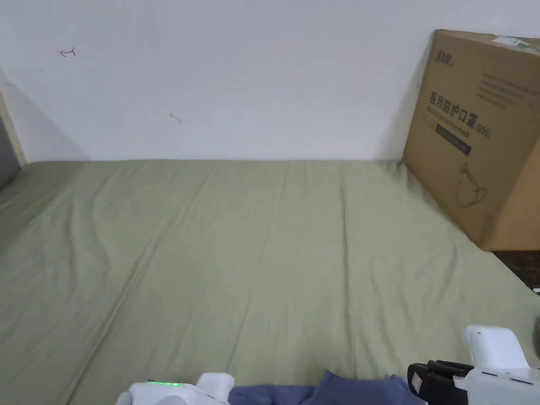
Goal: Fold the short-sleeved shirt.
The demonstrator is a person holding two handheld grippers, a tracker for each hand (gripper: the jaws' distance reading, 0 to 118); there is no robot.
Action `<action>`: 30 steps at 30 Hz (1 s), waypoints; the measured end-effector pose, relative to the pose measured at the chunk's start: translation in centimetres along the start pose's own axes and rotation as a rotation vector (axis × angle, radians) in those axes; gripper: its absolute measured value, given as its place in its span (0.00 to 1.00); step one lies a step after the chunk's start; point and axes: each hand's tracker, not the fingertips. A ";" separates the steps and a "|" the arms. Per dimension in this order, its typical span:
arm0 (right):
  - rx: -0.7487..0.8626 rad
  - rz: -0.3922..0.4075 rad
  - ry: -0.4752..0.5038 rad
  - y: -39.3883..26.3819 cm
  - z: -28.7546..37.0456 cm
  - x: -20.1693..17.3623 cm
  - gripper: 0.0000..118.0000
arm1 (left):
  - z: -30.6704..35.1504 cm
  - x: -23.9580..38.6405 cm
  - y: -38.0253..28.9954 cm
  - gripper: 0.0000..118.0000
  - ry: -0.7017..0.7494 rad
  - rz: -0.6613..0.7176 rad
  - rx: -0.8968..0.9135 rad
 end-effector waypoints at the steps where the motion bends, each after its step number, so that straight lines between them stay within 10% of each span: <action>1: -0.004 -0.003 -0.002 0.0 0.0 0.1 0.00 | -0.5 0.3 0.0 0.00 0.023 -0.004 0.029; 13: -0.013 0.001 0.003 0.1 -1.0 -1.2 0.00 | 9.9 -11.5 -4.0 0.06 -0.368 0.312 0.182; 15: -0.020 0.020 0.005 0.4 -1.3 -1.8 0.00 | 11.3 -15.1 -5.6 0.31 -0.440 0.396 0.200; 18: -0.024 0.033 0.010 0.8 -1.4 -2.3 0.00 | 12.5 -18.2 -7.3 1.00 -0.429 0.456 0.285; 30: -0.069 -0.062 0.048 1.5 -1.6 -1.0 0.00 | 4.0 -16.2 -4.0 1.00 -0.818 0.526 0.164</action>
